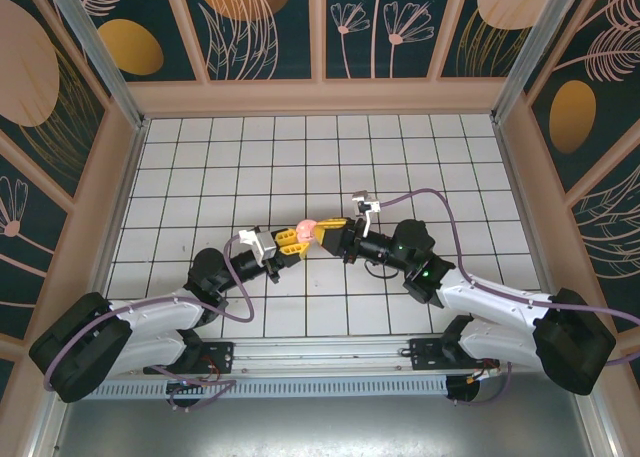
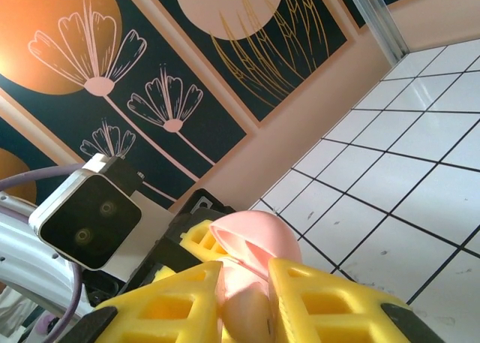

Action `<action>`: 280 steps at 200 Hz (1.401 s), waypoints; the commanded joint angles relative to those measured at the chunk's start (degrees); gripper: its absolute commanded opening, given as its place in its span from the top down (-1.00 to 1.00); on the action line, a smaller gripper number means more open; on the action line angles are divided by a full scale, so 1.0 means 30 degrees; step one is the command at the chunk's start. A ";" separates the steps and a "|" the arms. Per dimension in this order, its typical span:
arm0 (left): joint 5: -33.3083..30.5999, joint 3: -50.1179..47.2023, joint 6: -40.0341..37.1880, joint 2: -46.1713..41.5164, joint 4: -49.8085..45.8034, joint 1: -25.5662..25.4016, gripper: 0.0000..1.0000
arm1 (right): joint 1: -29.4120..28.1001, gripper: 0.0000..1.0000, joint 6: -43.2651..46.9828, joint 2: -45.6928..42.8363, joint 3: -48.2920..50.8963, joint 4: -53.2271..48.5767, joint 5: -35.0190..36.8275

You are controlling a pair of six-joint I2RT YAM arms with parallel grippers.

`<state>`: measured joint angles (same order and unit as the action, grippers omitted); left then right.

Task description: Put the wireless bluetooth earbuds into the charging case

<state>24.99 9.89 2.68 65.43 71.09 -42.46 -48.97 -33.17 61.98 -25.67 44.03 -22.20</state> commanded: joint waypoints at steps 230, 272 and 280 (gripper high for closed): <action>-0.3885 0.0578 0.2105 0.0161 -0.0969 -0.0115 0.65 | -0.1134 0.35 -0.1021 -0.0636 -0.2499 -1.4007 0.3846; -0.5107 -0.0126 0.3069 -0.0003 -0.1396 -0.0101 0.67 | -0.5127 0.36 -0.4971 0.0360 -0.3188 -1.8959 0.5284; -0.5328 -0.0273 0.3243 -0.0167 -0.1653 -0.0112 0.66 | -0.5879 0.36 -0.5768 0.0774 -0.3289 -1.9527 0.5218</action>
<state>12.47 10.15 9.37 65.67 67.09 -42.46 -61.01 -41.45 61.65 -33.54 -3.18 -9.67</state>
